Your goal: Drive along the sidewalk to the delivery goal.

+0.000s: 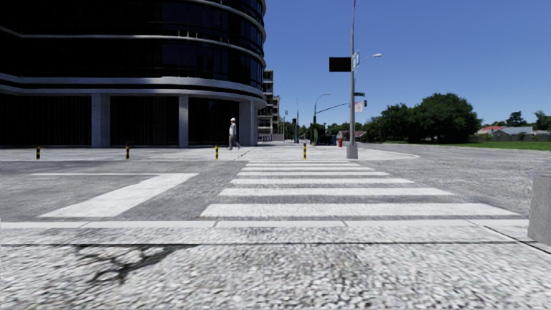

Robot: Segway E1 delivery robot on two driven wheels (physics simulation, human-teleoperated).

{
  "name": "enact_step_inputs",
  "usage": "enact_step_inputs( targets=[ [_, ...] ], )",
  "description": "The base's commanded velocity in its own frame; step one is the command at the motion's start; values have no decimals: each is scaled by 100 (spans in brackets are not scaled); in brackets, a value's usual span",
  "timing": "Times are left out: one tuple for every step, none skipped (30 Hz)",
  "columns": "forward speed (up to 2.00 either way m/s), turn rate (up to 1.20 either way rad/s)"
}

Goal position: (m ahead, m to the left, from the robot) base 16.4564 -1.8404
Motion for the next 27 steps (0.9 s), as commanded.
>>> enact_step_inputs(
  targets=[
    [200, 0],
    [200, -28],
    [200, -28],
    [200, -47],
    [200, -79],
    [200, -120],
    [200, -120],
    [200, -120],
    [200, -53],
    [200, -4],
    [200, 0],
    [200, 0],
    [200, 0],
    [200, 0],
    [200, 0],
    [200, 0],
    [200, 0],
    [200, 0],
    [200, 0],
    [200, 0],
    [200, 0],
    [200, 0],
    [200, 0],
    [200, 0],
    [200, 0],
    [200, 0],
    [200, 0]
  ],
)
